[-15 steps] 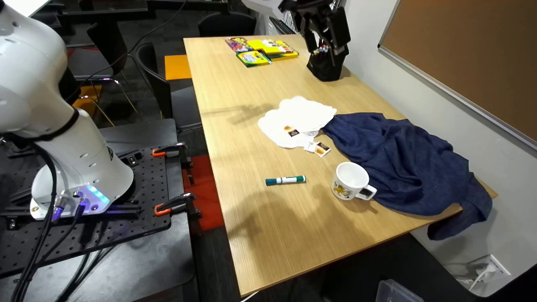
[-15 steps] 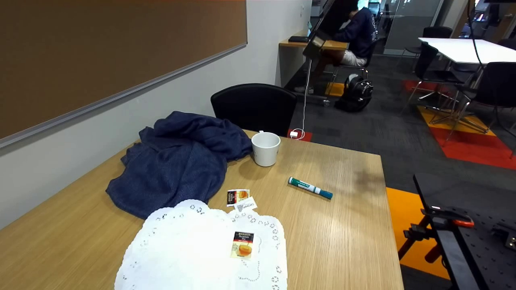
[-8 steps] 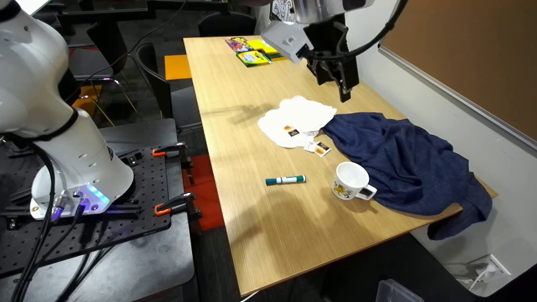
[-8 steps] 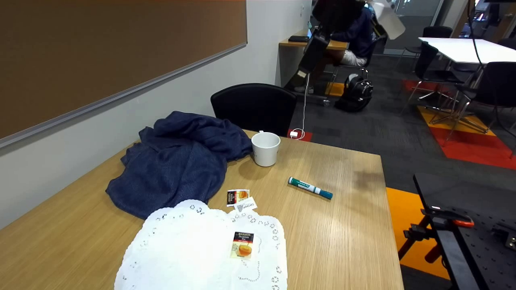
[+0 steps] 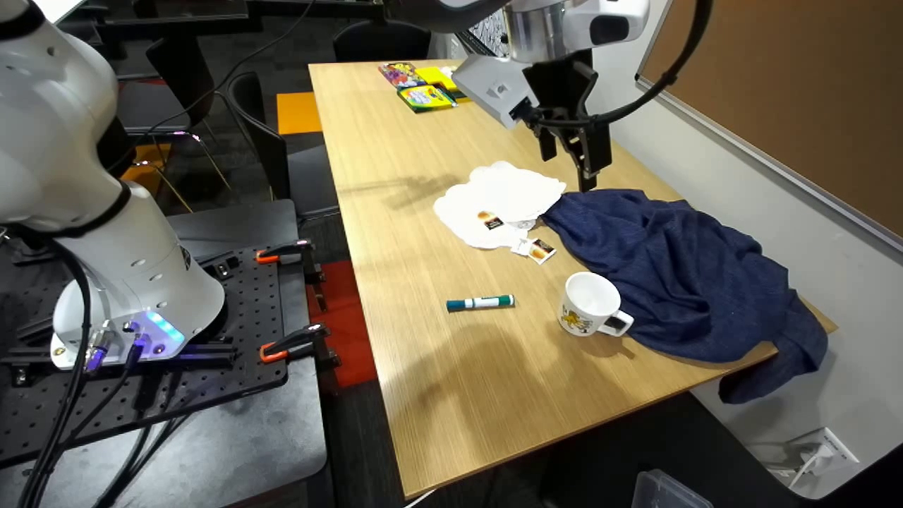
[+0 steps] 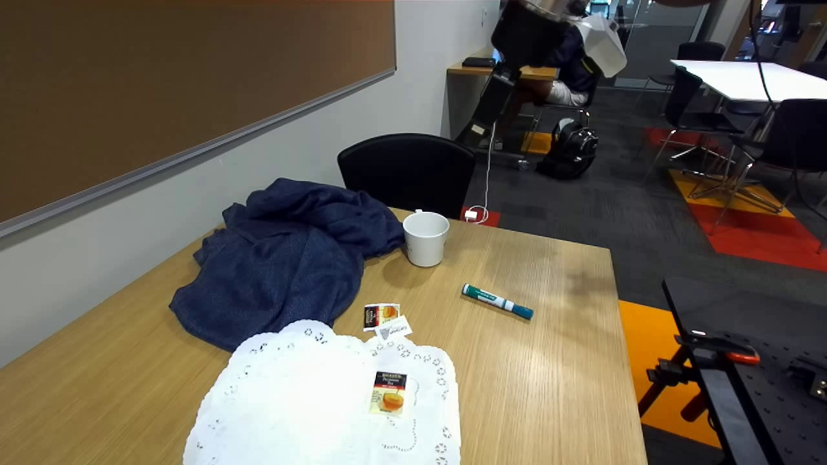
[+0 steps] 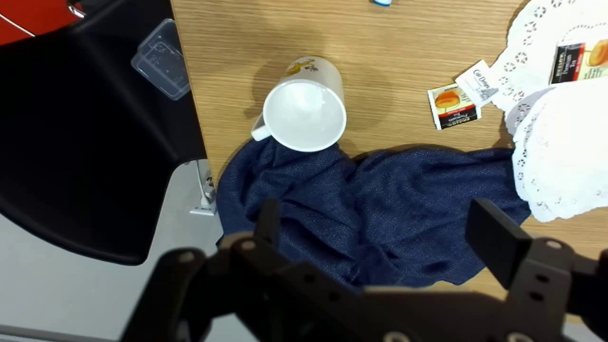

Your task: Move the white mug to the left

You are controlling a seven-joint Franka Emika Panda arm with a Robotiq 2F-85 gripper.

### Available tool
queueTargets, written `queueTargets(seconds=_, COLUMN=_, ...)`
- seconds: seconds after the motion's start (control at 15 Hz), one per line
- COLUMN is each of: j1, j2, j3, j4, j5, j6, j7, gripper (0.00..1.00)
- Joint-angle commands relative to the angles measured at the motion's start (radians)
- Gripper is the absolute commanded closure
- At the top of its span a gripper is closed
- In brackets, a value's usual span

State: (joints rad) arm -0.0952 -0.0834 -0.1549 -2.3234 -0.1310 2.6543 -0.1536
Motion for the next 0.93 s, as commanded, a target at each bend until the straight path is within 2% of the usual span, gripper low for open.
queueTargets(seconds=0.0, j1=-0.016, j2=0.058, j3=0.009, j4=0.051, j5=0.000, j6=0.005, j7=0.037, gripper=0.00)
queueTargets(seconds=0.13, j1=-0.026, j2=0.126, j3=0.007, j4=0.101, j5=-0.024, j6=0.016, j7=0.085, gripper=0.00)
queueTargets(seconds=0.27, j1=-0.025, j2=0.194, j3=0.006, j4=0.157, j5=0.016, j6=0.000, j7=0.053, gripper=0.00)
queueTargets(seconds=0.53, j1=-0.041, j2=0.335, j3=0.020, j4=0.260, j5=0.056, j6=0.002, j7=-0.027, gripper=0.00)
queueTargets(seconds=0.87, j1=-0.111, j2=0.457, j3=0.094, j4=0.359, j5=0.178, j6=-0.043, j7=-0.190, gripper=0.00)
